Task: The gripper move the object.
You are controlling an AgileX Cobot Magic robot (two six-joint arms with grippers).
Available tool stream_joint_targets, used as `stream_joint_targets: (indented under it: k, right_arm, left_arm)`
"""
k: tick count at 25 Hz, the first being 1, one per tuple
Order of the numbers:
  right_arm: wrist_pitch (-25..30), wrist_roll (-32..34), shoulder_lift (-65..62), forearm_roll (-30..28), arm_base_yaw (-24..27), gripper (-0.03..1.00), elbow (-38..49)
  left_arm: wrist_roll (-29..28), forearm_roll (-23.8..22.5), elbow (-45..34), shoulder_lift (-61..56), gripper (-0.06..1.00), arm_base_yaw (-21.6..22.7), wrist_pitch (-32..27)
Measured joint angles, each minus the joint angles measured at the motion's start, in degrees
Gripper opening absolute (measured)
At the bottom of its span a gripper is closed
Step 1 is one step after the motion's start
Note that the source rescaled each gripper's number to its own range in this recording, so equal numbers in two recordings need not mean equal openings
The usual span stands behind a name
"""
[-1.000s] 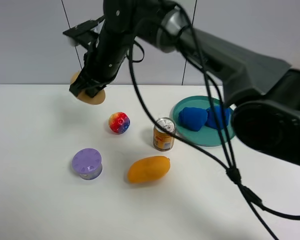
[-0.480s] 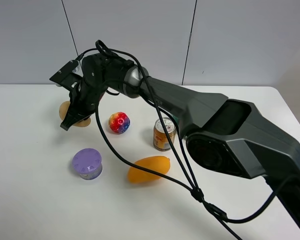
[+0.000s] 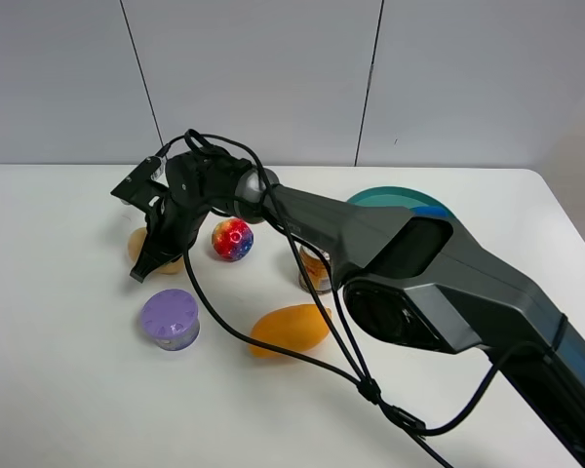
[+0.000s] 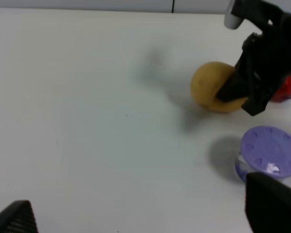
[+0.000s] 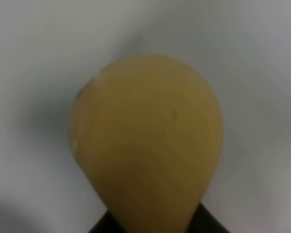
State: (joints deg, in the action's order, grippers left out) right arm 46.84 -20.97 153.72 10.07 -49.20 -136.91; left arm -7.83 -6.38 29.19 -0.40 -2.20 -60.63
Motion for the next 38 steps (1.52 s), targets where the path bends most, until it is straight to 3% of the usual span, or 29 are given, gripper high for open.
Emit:
stream_joint_targets:
  k: [4,6,9,10,12,14,18,25,32,38]
  right_arm:
    - [-0.4,0.0,0.3,0.0,0.0,0.01,0.0]
    - [-0.4,0.0,0.3,0.0,0.0,0.08,0.0]
    - [-0.1,0.0,0.3,0.1,0.0,0.37,0.0]
    - [0.1,0.1,0.3,0.1,0.0,0.56,0.0]
    - [0.4,0.6,0.2,0.0,0.0,0.80,0.0]
    - [1.6,2.1,-0.9,-0.1,0.0,0.94,0.0]
    - [3.4,4.8,-7.1,-0.5,0.0,0.99,0.0]
    - [3.7,11.3,-26.7,-3.5,0.0,1.00,0.0]
    - [8.7,20.0,-45.8,-24.8,0.0,1.00,0.0]
    - [18.6,20.3,-57.7,-33.7,0.0,1.00,-0.1]
  left_arm:
    - [0.0,0.0,0.0,0.0,1.00,0.0,0.0]
    - [0.0,0.0,0.0,0.0,1.00,0.0,0.0]
    - [0.1,0.0,0.0,0.0,1.00,0.0,0.0]
    - [0.1,0.0,0.0,0.0,1.00,0.0,0.0]
    - [0.1,0.0,0.0,0.0,1.00,0.0,0.0]
    - [0.1,0.0,0.0,0.0,1.00,0.0,0.0]
    - [0.1,0.0,0.0,0.0,1.00,0.0,0.0]
    - [0.1,0.0,0.0,0.0,1.00,0.0,0.0]
    - [0.1,0.0,0.0,0.0,1.00,0.0,0.0]
    - [0.1,0.0,0.0,0.0,1.00,0.0,0.0]
